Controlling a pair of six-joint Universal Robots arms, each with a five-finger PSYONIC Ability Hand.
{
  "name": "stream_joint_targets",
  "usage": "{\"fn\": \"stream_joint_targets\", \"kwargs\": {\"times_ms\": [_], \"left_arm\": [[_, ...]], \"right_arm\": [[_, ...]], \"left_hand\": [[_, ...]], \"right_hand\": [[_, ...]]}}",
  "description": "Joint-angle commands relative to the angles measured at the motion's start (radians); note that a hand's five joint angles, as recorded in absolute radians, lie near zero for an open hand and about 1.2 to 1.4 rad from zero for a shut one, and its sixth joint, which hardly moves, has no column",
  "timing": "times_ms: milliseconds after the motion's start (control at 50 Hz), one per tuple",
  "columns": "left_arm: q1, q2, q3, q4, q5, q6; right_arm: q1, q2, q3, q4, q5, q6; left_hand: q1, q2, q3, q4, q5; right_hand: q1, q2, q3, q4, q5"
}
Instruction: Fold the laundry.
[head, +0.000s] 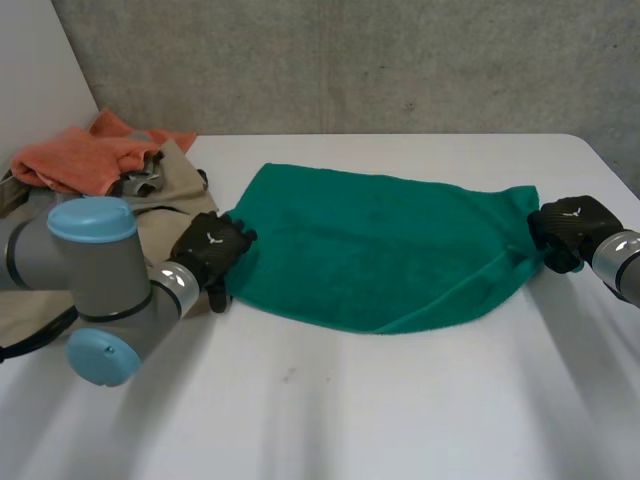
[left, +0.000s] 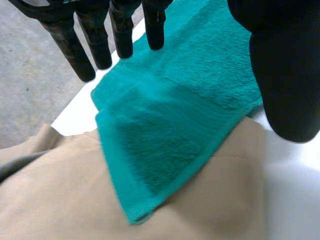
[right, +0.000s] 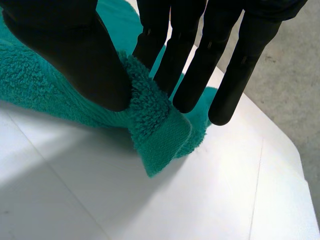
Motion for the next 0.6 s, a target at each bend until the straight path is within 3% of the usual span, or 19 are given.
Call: {"fn": "stream_joint_targets", "kwargs": {"times_ms": [20,320,600], "left_arm": [[0.022,0.065,0.002,-0.020,-0.014,0.009],[0.094,-0.013,0.120,-0.153,0.041,0.013],[0.095,-0.098,0.185,-0.156,0.044,0.026]], "right_arm": [[-0.007,0.019,-0.012,0.006,0.003,0.085],[-0.006,0.028,-0.006,0.001,0.008,0.067],[0.006,0.047,0.004,-0.008,0.012,0.041]], "left_hand": [[0.005,-0.035,-0.036,-0.027,-0.027],[0.272,0.232,0.231,0.241,0.240],[0.270,0.229,0.228,0.238,0.238]], "right_hand": [[0.259,0.210,0.211,0.207,0.227],[0.259,0.210,0.211,0.207,0.227],[0.259,0.210,0.211,0.207,0.227]]}}
